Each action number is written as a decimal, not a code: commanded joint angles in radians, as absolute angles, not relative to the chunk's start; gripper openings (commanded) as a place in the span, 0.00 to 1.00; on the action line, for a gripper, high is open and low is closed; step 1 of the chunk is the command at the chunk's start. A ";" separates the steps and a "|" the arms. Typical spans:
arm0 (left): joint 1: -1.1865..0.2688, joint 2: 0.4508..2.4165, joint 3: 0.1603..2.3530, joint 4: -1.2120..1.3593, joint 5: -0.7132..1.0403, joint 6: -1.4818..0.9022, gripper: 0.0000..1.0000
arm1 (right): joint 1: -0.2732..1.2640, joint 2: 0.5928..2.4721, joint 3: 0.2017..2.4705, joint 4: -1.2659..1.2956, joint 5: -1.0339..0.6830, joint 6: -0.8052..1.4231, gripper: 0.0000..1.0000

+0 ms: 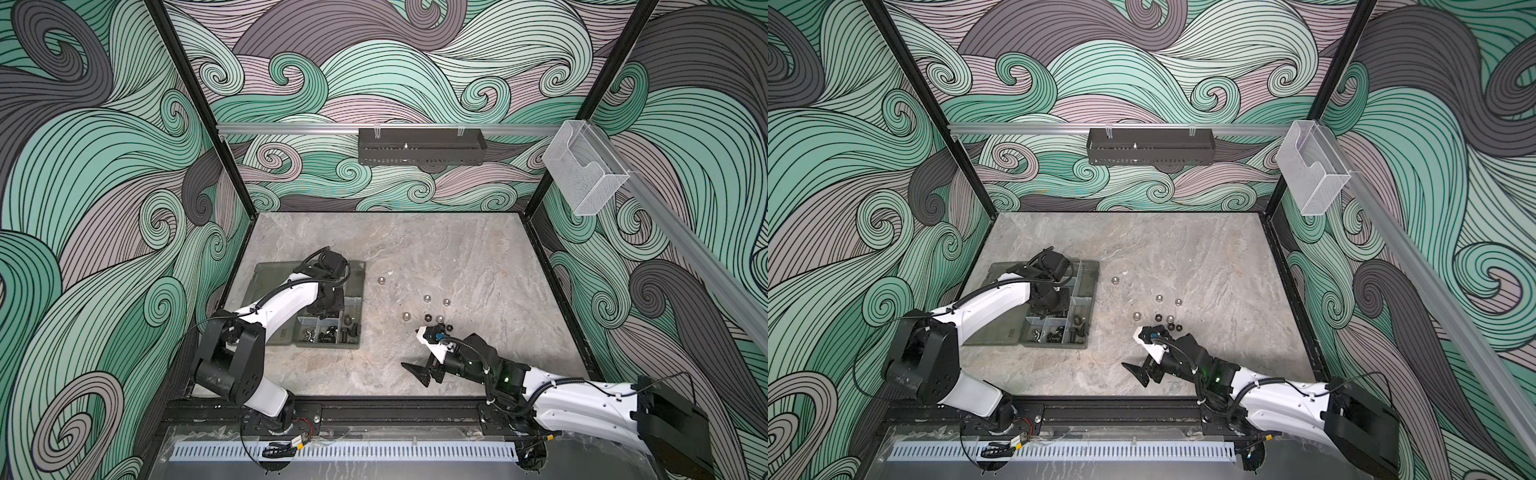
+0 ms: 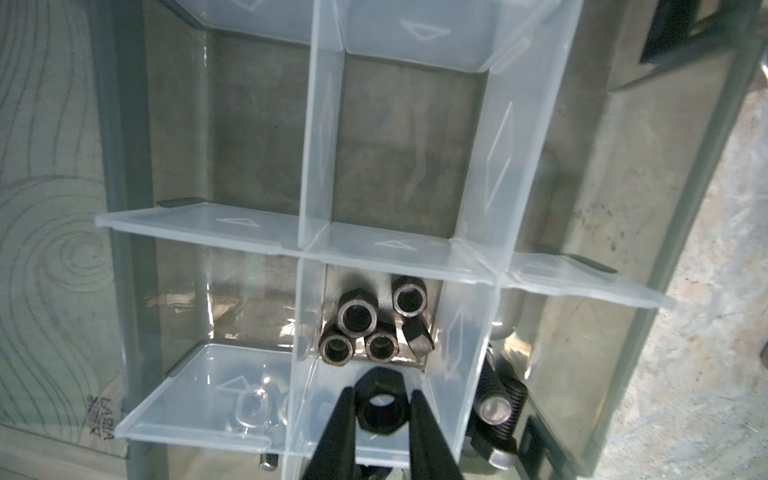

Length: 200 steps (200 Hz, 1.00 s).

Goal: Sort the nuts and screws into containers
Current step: 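Carry the black hex nut over the box and release it into the compartment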

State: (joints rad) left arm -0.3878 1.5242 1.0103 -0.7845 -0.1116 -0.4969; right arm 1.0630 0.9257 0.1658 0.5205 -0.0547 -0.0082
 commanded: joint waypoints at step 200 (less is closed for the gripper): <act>-0.383 1.522 1.021 -0.778 -0.109 -0.486 0.31 | 1.068 0.881 0.149 0.538 0.016 -0.036 0.99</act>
State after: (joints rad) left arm -0.3874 1.5620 1.0100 -0.7631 -0.1192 -0.4808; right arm 1.0630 0.8948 0.1631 0.5343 -0.0006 -0.0193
